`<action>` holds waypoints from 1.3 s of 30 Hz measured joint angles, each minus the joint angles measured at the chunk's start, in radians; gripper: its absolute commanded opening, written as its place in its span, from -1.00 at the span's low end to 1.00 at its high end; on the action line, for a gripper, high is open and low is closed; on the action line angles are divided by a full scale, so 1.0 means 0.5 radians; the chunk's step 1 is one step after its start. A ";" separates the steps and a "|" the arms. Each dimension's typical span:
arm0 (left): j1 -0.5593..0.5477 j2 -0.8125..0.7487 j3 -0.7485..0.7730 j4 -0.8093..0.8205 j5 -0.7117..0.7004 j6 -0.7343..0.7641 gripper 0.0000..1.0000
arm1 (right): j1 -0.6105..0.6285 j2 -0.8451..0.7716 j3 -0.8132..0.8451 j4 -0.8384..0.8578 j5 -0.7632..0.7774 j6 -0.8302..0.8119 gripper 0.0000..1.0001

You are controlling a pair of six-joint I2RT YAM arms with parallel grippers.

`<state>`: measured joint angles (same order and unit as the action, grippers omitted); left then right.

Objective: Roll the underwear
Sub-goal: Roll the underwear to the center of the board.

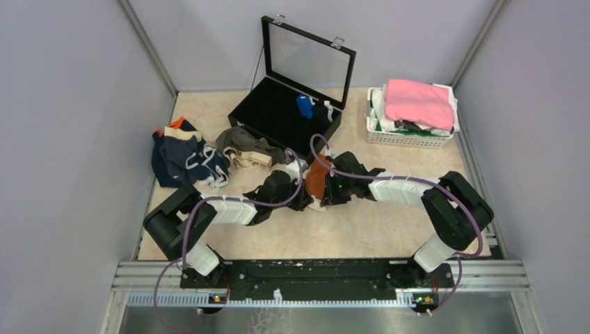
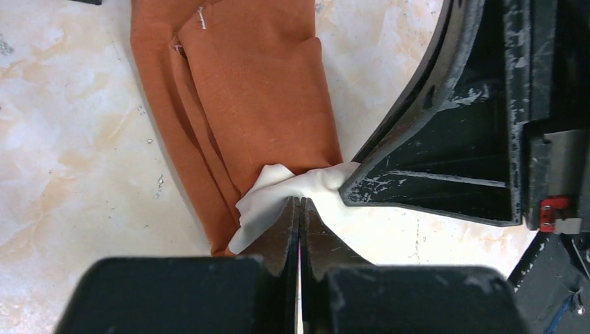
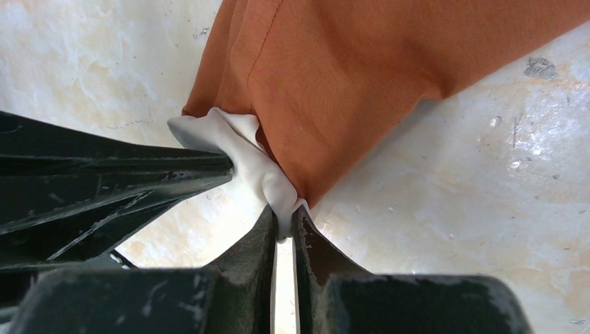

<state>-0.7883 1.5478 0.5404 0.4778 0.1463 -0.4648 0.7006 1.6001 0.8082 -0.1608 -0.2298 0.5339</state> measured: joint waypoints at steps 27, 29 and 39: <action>0.069 0.134 -0.044 0.222 -0.082 -0.178 -1.00 | -0.095 -0.780 -0.449 0.392 0.465 -0.261 0.25; 0.075 0.140 -0.054 0.249 -0.077 -0.188 -1.00 | -0.121 -0.847 -0.520 0.464 0.515 -0.326 0.34; 0.103 0.192 -0.076 0.363 -0.034 -0.235 -1.00 | -0.111 -0.889 -0.583 0.884 0.447 -0.794 0.24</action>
<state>-0.7368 1.6440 0.5026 0.6594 0.1295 -0.5823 0.6453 1.1557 0.5167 0.2813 -0.0063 0.1368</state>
